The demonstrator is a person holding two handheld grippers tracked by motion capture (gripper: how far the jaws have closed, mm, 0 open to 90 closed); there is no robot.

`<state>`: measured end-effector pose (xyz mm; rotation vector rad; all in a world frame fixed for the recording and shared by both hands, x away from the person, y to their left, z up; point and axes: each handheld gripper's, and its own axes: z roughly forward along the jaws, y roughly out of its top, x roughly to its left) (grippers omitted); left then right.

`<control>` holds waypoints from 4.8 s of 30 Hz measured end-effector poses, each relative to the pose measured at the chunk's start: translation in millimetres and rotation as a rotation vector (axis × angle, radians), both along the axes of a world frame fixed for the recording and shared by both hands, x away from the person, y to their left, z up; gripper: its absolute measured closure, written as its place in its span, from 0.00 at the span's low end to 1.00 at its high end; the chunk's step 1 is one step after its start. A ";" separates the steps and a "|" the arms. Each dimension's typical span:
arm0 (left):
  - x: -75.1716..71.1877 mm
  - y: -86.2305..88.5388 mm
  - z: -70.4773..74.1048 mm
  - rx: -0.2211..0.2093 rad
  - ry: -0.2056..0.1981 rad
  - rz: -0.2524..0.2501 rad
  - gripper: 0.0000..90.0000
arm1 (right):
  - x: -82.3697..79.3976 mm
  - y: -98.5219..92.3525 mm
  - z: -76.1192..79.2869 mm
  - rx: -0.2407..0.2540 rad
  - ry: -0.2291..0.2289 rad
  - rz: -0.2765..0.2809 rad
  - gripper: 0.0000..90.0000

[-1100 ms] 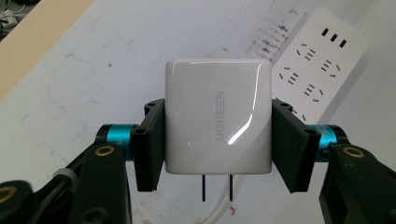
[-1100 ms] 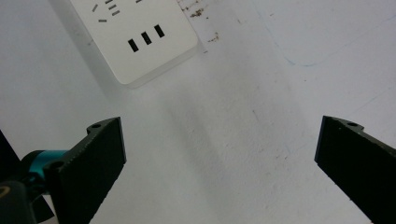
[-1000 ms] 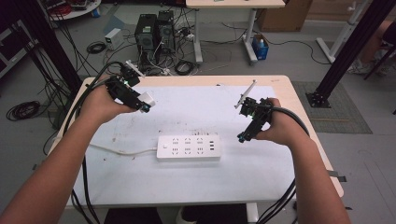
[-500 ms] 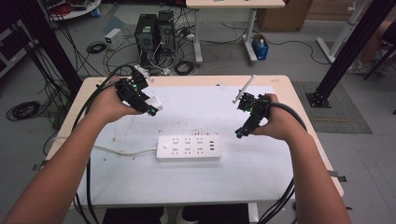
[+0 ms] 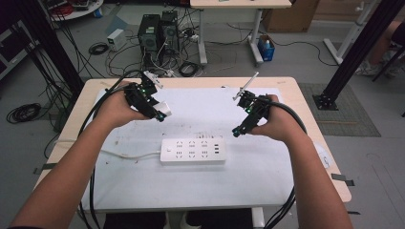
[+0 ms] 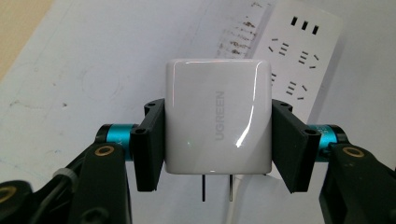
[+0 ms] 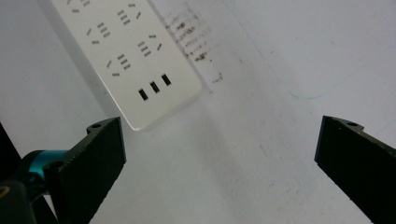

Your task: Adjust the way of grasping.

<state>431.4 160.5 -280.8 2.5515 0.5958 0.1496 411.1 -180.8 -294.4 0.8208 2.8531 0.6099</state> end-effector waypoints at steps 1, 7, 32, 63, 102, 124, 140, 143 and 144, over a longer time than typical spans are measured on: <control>0.0 0.0 0.0 0.000 0.000 0.000 0.47 | 0.0 0.0 0.0 0.000 0.000 0.000 0.01; -2.8 -9.1 -10.9 0.005 -0.025 -0.030 0.47 | 3.0 10.0 -2.1 0.111 0.045 -0.009 0.01; -33.6 -38.9 -34.2 -0.054 -0.254 -0.231 0.47 | 12.7 29.1 -24.9 0.429 0.159 -0.114 0.02; -48.8 -72.3 -32.4 -0.071 -0.352 -0.325 0.47 | 25.8 57.3 -45.6 0.714 0.354 -0.148 0.09; -51.0 -76.8 -33.2 -0.069 -0.415 -0.306 0.47 | 26.3 67.7 -56.3 0.774 0.422 -0.150 0.46; -53.0 -76.3 -31.4 -0.058 -0.454 -0.314 0.47 | 26.7 67.7 -57.1 0.841 0.460 -0.140 0.64; -49.4 -75.3 -31.6 -0.049 -0.435 -0.260 0.38 | 27.2 62.0 -54.5 0.859 0.453 -0.146 0.69; -47.3 -72.3 -32.0 -0.039 -0.389 -0.228 0.38 | 27.1 60.1 -52.8 0.849 0.437 -0.153 0.69; -46.4 -71.1 -32.0 -0.036 -0.380 -0.220 0.37 | 27.1 58.4 -51.6 0.847 0.427 -0.156 0.69</control>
